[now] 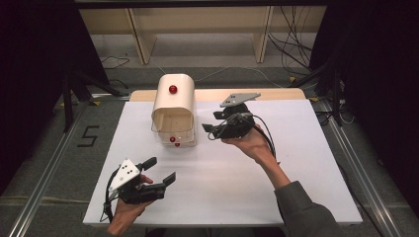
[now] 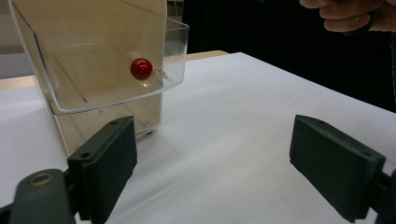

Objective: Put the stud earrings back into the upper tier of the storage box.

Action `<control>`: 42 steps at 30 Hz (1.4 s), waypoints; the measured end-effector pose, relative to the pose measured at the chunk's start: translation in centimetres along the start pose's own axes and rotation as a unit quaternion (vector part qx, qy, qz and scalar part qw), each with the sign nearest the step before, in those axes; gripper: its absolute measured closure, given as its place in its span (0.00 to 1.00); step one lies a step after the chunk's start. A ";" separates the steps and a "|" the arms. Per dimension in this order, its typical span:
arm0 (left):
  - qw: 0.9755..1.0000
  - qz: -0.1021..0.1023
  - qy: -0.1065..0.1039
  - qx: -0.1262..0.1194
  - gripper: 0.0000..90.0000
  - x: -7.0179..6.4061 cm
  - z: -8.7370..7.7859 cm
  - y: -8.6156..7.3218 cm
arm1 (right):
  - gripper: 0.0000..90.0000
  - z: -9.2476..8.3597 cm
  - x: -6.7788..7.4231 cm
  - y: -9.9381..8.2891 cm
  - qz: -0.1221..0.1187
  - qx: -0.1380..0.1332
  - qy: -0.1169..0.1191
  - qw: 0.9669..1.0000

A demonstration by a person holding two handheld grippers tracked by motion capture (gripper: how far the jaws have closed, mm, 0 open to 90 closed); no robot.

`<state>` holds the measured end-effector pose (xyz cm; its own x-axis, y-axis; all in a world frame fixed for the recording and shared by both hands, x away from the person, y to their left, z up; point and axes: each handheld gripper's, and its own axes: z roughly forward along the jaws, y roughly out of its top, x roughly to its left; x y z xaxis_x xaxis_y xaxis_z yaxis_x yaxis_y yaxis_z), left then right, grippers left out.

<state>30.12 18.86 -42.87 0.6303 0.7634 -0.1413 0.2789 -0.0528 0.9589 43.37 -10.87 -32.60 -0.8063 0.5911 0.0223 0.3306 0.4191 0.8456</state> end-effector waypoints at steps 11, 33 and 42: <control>1.000 -0.001 0.000 0.001 0.16 0.0 0.0 0.0 | 0.40 -2.0 -0.3 -2.2 0.017 -0.021 0.005 1.000; 1.000 -0.001 -0.002 0.005 0.16 0.0 0.1 0.0 | 0.34 -5.9 0.0 -10.1 0.060 -0.085 0.004 0.995; 1.000 -0.001 -0.004 0.006 0.16 0.0 0.1 -0.1 | 0.33 -7.4 0.5 -13.1 0.071 -0.113 0.000 0.991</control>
<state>30.18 18.74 -42.97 0.6349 0.7587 -0.1460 0.2897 -0.0586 0.9553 35.02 -21.19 -39.74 -0.7588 0.6339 0.1498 0.3224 0.1656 0.9320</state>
